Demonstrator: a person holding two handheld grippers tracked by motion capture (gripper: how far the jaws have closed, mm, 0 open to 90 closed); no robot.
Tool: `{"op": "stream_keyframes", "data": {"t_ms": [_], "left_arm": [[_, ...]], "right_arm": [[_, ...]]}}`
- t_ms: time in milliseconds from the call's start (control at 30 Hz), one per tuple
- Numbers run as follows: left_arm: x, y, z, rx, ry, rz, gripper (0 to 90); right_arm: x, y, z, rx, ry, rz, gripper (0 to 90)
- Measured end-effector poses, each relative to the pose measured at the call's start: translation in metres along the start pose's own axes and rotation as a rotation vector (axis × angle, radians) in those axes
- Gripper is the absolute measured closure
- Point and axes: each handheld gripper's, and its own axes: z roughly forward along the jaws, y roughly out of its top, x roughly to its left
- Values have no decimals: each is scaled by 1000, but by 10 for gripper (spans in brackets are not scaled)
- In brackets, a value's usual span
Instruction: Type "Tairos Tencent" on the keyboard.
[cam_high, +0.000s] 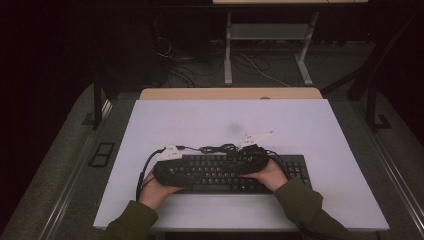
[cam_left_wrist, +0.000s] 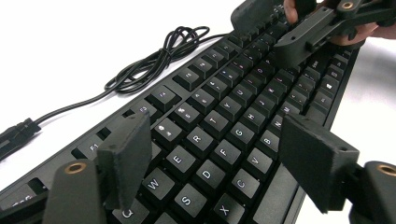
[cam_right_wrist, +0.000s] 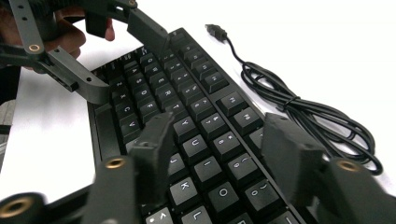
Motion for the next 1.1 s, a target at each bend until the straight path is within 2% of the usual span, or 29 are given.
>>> {"op": "stream_keyframes", "data": {"t_ms": [200,533,567,667,933,1000,1100], "left_arm": [[0,1,-1,-8,7,3,316],[0,5,-1,-23,14,-5,525],[0,6,0,-22,15,-4,525],[1,7,1,-22,14,4,621],[0,11,8,6,26,24,846],[1,11,9,16,30,22,884],[2,12,11,29,30,18,893]], "right_arm": [[-2,0,-2,-22,-2,2,310],[-6,-3,-4,-41,-32,13,223],[-6,-3,-4,-41,-32,13,223],[-9,-3,-5,-50,-34,16,204],[-11,-4,-6,-51,-44,23,192],[-11,-4,-6,-54,-45,21,192],[-11,-4,-6,-56,-46,18,191]]}}
